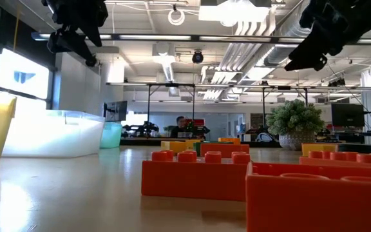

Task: Sort & place blocks by color
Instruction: Put the yellow game piece into the yellow bin

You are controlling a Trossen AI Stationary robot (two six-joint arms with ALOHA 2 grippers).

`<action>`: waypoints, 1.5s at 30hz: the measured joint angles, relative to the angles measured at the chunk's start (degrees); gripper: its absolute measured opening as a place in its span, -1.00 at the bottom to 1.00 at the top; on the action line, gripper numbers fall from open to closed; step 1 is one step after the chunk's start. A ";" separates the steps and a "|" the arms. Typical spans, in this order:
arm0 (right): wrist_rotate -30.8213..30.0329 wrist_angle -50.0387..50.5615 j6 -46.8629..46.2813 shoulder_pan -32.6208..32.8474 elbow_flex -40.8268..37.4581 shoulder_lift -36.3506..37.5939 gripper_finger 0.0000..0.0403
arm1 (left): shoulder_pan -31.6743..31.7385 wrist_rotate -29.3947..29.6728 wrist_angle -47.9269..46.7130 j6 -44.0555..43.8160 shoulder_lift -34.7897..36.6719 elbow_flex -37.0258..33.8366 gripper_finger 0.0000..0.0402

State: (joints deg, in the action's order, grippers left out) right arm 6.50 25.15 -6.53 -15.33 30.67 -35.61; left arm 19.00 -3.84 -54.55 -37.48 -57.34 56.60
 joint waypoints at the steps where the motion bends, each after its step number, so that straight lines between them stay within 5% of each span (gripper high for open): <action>1: 1.30 -0.06 0.11 0.00 0.11 -1.48 0.09 | 0.00 -0.01 -0.02 -0.03 -0.02 0.00 0.04; 18: 13.73 -7.35 14.09 0.20 0.12 -17.10 0.09 | 0.02 1.89 -0.02 0.13 -0.04 0.00 0.04; 29: 9.42 -4.48 26.15 6.83 0.12 -25.08 0.09 | 0.04 2.80 -0.02 0.13 -0.04 0.00 0.04; 45: 0.75 -0.03 32.10 13.25 0.12 -35.82 0.09 | 0.04 3.06 -0.02 0.13 -0.04 0.00 0.04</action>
State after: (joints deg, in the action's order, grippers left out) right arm 7.25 25.12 25.57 -2.09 30.79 -71.43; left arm 19.05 -0.78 -54.57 -37.34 -57.39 56.60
